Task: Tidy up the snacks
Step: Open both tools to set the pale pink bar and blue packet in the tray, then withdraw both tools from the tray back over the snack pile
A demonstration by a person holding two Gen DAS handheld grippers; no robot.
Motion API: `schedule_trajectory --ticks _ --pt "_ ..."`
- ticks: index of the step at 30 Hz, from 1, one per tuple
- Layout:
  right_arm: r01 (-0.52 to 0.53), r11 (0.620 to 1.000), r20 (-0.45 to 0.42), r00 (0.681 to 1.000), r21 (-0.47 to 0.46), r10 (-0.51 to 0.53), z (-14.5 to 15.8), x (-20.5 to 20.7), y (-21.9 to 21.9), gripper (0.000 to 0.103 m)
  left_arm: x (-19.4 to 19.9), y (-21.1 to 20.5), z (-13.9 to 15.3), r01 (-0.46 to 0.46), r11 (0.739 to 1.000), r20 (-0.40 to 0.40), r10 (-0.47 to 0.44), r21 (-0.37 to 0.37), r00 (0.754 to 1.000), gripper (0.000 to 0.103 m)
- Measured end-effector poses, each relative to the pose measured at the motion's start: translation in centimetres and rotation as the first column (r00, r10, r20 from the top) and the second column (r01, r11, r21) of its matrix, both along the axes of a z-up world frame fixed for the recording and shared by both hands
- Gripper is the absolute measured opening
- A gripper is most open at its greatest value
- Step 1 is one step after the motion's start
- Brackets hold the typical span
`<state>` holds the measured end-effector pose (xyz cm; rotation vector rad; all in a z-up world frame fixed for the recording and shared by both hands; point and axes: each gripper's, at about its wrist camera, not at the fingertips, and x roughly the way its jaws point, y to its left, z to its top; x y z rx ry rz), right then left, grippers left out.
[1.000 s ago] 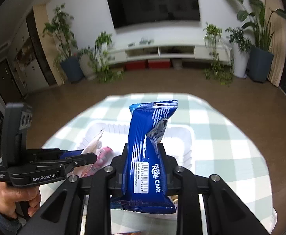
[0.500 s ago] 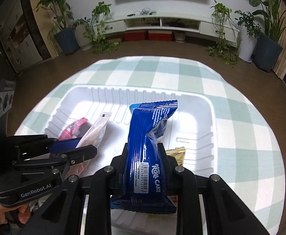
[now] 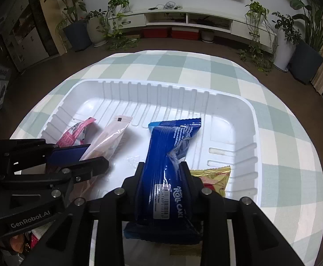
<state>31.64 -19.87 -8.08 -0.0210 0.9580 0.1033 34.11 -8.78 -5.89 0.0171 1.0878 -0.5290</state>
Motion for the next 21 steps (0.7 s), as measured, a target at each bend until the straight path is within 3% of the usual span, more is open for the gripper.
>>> schedule_trajectory --ticks 2,4,12,15,17,21 --pt "0.003 1.000 0.006 1.000 -0.007 -0.003 0.3 -0.2 0.1 0.039 -0.2 0.1 0.2 -0.008 1.000 0.010 0.008 0.014 1.000 0.042" --pt "0.013 1.000 0.012 1.000 -0.010 -0.013 0.6 -0.4 -0.1 0.040 -0.2 0.4 0.4 -0.016 1.000 0.014 0.016 0.007 1.000 0.049" --pt "0.014 0.999 0.065 0.998 -0.030 -0.012 3.2 -1.7 -0.2 0.049 -1.9 1.1 3.1 -0.012 1.000 0.058 0.013 -0.024 0.998 0.052" --pt "0.011 1.000 0.107 0.994 0.008 -0.012 5.5 -3.1 -0.6 0.064 -3.5 2.1 5.3 -0.014 0.999 0.102 0.019 -0.045 0.995 0.070" --pt "0.002 0.999 0.144 0.990 0.049 -0.009 7.3 -4.6 -0.9 0.074 -5.0 3.2 6.9 -0.013 0.997 0.129 0.022 -0.073 0.991 0.089" --pt "0.000 0.992 0.216 0.976 0.129 -0.028 10.3 -8.3 -1.9 0.083 -8.4 5.7 8.9 -0.029 0.993 0.165 0.048 -0.115 0.985 0.099"
